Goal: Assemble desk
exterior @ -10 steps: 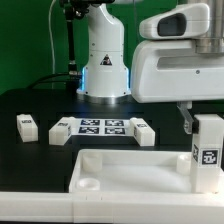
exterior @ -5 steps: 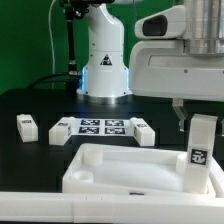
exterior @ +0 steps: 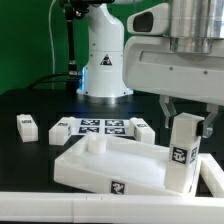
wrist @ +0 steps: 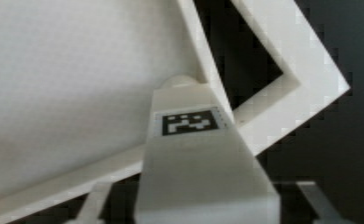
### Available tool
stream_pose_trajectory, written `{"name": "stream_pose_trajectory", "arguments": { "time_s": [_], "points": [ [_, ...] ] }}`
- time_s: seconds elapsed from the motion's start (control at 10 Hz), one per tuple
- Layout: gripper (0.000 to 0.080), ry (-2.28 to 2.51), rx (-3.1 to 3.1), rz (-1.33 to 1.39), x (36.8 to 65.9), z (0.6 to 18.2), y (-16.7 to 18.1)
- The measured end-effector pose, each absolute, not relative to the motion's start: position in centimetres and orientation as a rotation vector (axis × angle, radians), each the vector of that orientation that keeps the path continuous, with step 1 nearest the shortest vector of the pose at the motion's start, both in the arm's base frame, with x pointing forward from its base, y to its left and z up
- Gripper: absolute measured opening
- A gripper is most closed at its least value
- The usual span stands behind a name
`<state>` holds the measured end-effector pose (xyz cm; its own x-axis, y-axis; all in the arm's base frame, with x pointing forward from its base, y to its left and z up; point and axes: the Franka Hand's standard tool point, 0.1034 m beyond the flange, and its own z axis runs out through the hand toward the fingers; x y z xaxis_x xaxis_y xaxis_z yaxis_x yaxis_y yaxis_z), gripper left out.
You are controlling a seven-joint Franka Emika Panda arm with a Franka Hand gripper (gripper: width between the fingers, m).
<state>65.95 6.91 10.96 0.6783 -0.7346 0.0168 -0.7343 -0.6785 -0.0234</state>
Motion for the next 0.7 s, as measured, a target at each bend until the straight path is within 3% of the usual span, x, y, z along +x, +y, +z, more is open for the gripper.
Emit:
{"name": "stream_pose_trajectory", "arguments": {
  "time_s": [0.1, 0.2, 0.5, 0.7],
  "points": [
    [0.0390, 1.233, -2.873, -0.038, 65.9, 10.9, 7.0],
    [0.0583, 1.233, -2.874, -0.038, 65.9, 10.9, 7.0],
    [0.0638, 1.183, -2.899, -0.018, 65.6, 11.2, 7.6],
    [0.0648, 0.946, -2.989, 0.024, 64.2, 12.7, 8.6]
  ]
}}
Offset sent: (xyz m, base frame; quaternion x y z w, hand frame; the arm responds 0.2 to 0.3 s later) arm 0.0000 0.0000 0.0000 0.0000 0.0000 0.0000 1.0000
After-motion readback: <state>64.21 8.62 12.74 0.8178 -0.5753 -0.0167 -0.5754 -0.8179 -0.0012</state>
